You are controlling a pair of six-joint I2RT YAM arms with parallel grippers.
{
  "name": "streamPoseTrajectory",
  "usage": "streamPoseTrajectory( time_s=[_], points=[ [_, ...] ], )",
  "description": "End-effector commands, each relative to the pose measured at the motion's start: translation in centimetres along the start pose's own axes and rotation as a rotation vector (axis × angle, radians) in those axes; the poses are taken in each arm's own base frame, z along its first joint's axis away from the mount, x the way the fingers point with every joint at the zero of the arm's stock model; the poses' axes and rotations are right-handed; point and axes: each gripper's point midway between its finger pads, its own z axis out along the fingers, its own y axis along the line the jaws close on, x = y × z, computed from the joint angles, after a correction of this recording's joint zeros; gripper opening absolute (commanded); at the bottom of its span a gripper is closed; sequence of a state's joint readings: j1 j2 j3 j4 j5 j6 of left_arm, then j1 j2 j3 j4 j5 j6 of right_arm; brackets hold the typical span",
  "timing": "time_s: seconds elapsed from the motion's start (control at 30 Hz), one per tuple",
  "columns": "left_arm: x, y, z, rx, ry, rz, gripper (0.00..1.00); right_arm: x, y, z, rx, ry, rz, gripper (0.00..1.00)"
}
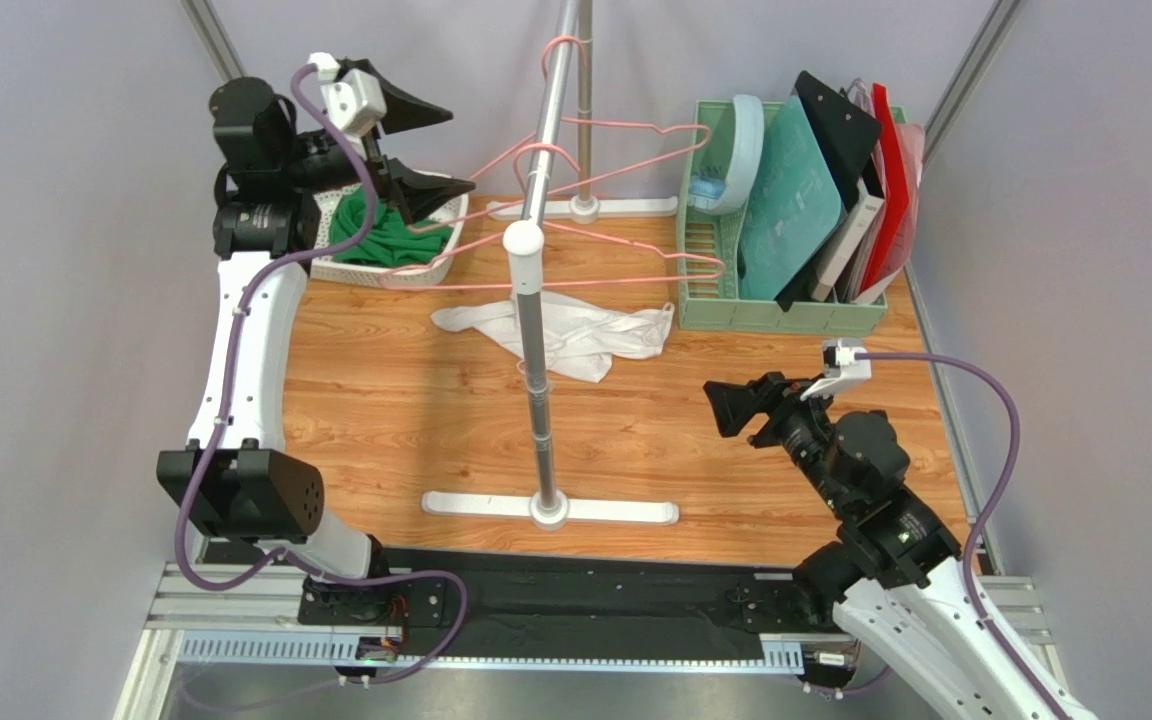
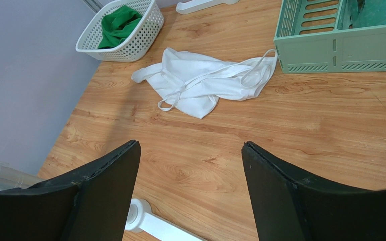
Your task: Remove the tank top from the hanger
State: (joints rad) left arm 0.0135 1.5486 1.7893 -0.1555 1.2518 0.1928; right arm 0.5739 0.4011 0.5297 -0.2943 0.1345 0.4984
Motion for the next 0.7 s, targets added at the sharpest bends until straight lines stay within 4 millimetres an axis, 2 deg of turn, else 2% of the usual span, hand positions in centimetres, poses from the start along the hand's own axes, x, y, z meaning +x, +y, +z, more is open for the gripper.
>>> streamPoseTrajectory(
  time_s=[0.0, 0.03, 0.17, 0.27, 0.3, 0.37, 0.4, 0.47, 0.53, 0.57, 0.63, 0.67],
  points=[
    [-5.4, -0.8, -1.9, -0.006, -0.086, 0.052, 0.99, -0.6, 1.0, 0.4, -0.043, -0.022, 0.020, 0.79],
    [-6.1, -0.2, -2.3, -0.045, -0.099, 0.065, 0.99, -0.5, 1.1, 0.4, -0.046, -0.021, 0.025, 0.79],
    [-7.6, 2.1, -2.8, -0.215, -0.147, -0.119, 0.99, -0.2, 1.2, 0.4, -0.053, -0.012, 0.038, 0.79],
    [-7.8, 5.4, -4.0, -0.453, -0.201, -0.279, 0.99, -0.2, 1.1, 0.4, -0.049, -0.014, 0.044, 0.79],
    [-7.0, 7.3, -5.1, -0.607, -0.227, -0.417, 0.99, -0.2, 1.1, 0.4, -0.049, -0.013, 0.043, 0.79],
    [-5.7, 9.6, -6.9, -0.803, -0.252, -0.568, 0.99, -0.3, 1.2, 0.4, -0.049, -0.014, 0.047, 0.79],
    [-3.9, 10.0, -7.1, -0.853, -0.231, -0.685, 0.99, -0.4, 1.2, 0.4, -0.047, -0.016, 0.049, 0.79],
    [-3.2, 10.8, -7.8, -0.929, -0.245, -0.746, 0.99, -0.7, 1.3, 0.3, -0.050, -0.023, 0.053, 0.79],
    [-0.8, 11.5, -9.1, -1.054, -0.268, -0.856, 0.99, -0.9, 1.3, 0.2, -0.044, -0.025, 0.054, 0.79],
    [0.2, 12.2, -10.4, -1.156, -0.282, -0.886, 0.99, -0.9, 1.2, 0.1, -0.042, -0.028, 0.056, 0.79],
    [3.3, 11.7, -11.6, -1.270, -0.277, -1.020, 0.99, -1.0, 1.1, -0.1, -0.037, -0.032, 0.058, 0.79],
    [4.1, 11.8, -12.1, -1.308, -0.286, -1.042, 0.99, -1.0, 1.1, -0.2, -0.037, -0.034, 0.057, 0.79]
  ],
)
